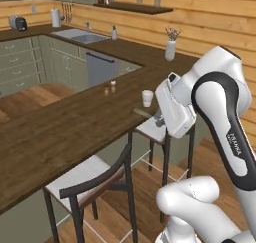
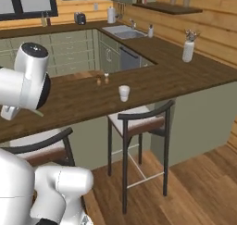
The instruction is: Take a straw from the drawer in front and place it inside the glass cup on the dining counter.
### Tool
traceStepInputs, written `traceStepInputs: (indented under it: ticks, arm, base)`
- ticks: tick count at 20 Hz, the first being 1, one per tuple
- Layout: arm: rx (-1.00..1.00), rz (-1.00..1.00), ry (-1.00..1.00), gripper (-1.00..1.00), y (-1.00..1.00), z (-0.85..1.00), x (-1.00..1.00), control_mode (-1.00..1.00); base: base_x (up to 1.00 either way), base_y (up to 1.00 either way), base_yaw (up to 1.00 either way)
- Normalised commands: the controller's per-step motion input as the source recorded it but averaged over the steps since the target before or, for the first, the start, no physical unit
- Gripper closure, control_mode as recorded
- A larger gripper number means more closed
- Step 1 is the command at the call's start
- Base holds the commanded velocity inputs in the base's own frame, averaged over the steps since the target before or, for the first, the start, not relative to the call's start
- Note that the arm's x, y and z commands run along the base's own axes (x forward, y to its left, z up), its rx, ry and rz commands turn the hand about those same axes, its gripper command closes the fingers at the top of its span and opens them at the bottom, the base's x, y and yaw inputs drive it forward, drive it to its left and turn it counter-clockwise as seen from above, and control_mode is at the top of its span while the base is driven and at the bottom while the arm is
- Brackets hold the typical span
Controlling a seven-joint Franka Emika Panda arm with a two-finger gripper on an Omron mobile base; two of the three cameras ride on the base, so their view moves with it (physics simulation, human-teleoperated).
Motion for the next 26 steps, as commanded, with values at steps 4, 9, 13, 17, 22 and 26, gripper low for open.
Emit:
traceStepInputs:
  ticks: [4, 9, 13, 17, 22, 26]
  arm:
    - [0.00, 0.00, 0.00, 1.00, 0.00, 0.00, 0.00, 1.00]
    - [0.00, 0.00, 0.00, 1.00, 0.00, 0.00, 0.00, 1.00]
    - [0.00, 0.00, 0.00, 1.00, 0.00, 0.00, 0.00, 1.00]
    - [0.00, 0.00, 0.00, 1.00, 0.00, 0.00, 0.00, 1.00]
    - [0.00, 0.00, 0.00, 1.00, 0.00, 0.00, 0.00, 1.00]
    - [0.00, 0.00, 0.00, 1.00, 0.00, 0.00, 0.00, 1.00]
  base:
    - [0.22, -0.73, 0.10]
    - [0.28, -0.83, 0.25]
    - [0.34, -0.78, 0.31]
    - [0.42, -0.72, 0.35]
    - [0.35, -0.59, 0.38]
    - [0.37, -0.46, 0.47]
